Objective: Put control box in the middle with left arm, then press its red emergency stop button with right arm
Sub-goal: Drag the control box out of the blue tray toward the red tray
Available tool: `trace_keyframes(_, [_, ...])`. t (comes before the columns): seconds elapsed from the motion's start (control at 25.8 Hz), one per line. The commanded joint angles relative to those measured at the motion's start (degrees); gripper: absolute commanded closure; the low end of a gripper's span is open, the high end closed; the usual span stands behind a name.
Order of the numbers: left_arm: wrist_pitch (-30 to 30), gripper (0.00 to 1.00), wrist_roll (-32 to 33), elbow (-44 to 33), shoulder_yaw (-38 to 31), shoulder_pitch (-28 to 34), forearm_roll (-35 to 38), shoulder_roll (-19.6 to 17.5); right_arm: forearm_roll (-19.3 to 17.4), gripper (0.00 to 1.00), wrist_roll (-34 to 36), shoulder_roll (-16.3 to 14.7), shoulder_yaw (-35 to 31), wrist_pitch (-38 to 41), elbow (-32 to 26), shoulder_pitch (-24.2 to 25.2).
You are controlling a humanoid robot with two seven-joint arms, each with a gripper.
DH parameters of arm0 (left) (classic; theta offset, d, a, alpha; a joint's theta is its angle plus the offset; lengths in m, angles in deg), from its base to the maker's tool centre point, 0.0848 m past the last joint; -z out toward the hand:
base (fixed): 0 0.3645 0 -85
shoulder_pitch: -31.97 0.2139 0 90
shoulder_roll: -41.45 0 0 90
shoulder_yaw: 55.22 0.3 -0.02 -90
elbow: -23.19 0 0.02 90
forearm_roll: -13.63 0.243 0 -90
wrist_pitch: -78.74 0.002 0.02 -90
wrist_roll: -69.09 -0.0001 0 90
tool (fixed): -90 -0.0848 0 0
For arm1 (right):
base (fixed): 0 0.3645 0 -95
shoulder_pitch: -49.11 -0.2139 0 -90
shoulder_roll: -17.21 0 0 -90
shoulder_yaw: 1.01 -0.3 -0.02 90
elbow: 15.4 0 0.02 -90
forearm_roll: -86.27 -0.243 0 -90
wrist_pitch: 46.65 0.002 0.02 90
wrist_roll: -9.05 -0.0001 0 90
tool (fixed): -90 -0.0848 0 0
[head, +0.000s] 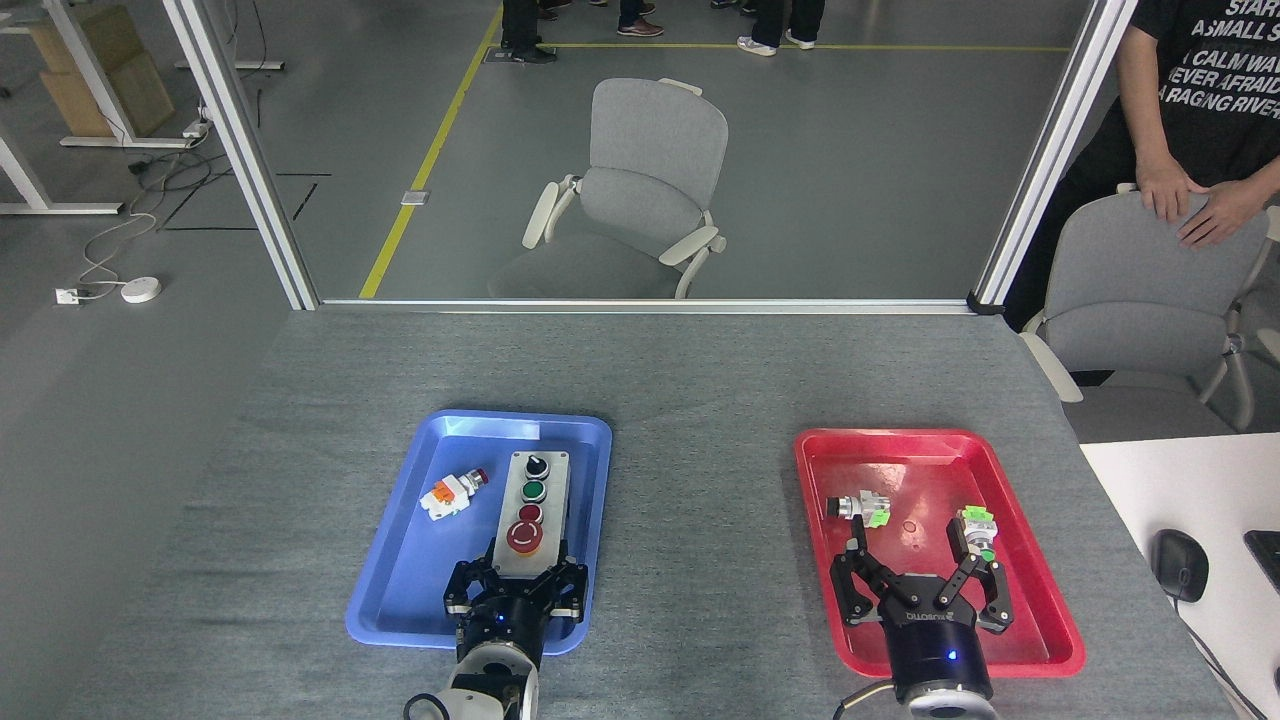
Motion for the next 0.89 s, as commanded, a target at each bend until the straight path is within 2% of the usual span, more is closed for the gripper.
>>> trace_keyframes(0.0, [-0.7,0.99,0.2,-0.2,0.0,0.0,-0.1,-0.2,0.0,0.02,0.0,-0.1,0.0,0.0,0.0,0.1])
trace_keyframes(0.43, [-3.8,1.0,0.1,-7.8,0.0,-0.8,-1.8,0.4,0.0,0.02,0.0,0.0,0.0,-0.1,-0.1,0.1])
trace_keyframes(0.62, [-3.1,1.0,0.3,-6.5,4.4,-3.2,-2.4,1.7,0.0,0.02,0.0,0.1,0.0,0.0,-0.2,0.1])
trace_keyframes(0.85, [-3.0,1.0,1.6,-0.8,10.9,-6.3,-8.1,1.7,0.0,0.02,0.1,0.2,0.0,0.0,-0.2,0.1])
